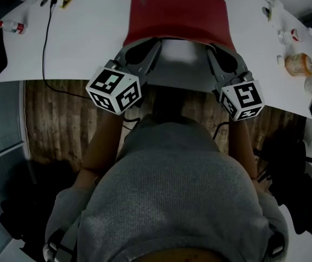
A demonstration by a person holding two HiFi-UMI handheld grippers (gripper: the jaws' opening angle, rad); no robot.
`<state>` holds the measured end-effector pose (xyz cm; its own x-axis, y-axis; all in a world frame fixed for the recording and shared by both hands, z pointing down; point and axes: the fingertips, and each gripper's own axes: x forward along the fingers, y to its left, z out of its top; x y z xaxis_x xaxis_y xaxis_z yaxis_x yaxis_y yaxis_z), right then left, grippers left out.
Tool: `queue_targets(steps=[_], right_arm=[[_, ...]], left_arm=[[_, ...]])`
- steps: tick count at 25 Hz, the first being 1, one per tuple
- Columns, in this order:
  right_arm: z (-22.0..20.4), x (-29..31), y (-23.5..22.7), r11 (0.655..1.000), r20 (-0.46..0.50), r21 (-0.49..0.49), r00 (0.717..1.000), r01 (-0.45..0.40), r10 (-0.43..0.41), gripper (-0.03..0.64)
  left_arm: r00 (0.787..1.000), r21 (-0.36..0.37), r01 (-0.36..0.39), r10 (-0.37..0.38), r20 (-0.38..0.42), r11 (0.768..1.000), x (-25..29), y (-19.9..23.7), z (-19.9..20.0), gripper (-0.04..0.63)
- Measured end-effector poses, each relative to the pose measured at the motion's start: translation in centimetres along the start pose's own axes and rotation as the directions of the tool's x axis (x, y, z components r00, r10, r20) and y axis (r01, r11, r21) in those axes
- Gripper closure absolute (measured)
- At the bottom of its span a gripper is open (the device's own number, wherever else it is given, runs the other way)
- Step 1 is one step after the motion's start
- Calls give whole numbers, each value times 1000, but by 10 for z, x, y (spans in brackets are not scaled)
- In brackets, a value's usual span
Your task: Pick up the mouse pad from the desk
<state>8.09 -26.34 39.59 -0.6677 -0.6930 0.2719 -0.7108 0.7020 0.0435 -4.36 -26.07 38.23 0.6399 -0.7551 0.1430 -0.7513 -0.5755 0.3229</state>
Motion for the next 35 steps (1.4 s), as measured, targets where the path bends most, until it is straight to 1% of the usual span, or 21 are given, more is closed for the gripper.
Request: queue_targets(steps=[6, 13, 17, 20, 23, 27, 32, 35], right_arm=[[44, -1, -10, 999, 111, 22, 993, 31, -33, 598], [74, -4, -11, 998, 173, 9, 983, 60, -60, 598], [98, -15, -8, 997, 237, 4, 969, 73, -72, 598], [116, -25, -8, 997, 284, 20, 956, 73, -76, 598], [137, -34, -9, 997, 332, 34, 940, 71, -78, 598], [166, -48, -11, 997, 402, 21, 912, 80, -81, 598], [205, -69, -11, 997, 503, 34, 860, 76, -83, 598], [227, -81, -10, 997, 560, 23, 825, 73, -74, 598]], left_arm=[[995, 2, 11, -11, 103, 1000, -2, -6, 41, 571], [986, 21, 7, -10, 167, 1000, -7, -9, 67, 571], [980, 39, 7, -15, 199, 999, -13, -19, 91, 571], [973, 54, 16, -28, 231, 998, -16, -28, 110, 571], [962, 76, 26, -45, 271, 997, -19, -36, 129, 571], [940, 106, 39, -73, 333, 994, -24, -48, 157, 571], [906, 165, 58, -121, 405, 985, -36, -69, 190, 571], [885, 187, 71, -148, 442, 980, -43, -80, 206, 571]])
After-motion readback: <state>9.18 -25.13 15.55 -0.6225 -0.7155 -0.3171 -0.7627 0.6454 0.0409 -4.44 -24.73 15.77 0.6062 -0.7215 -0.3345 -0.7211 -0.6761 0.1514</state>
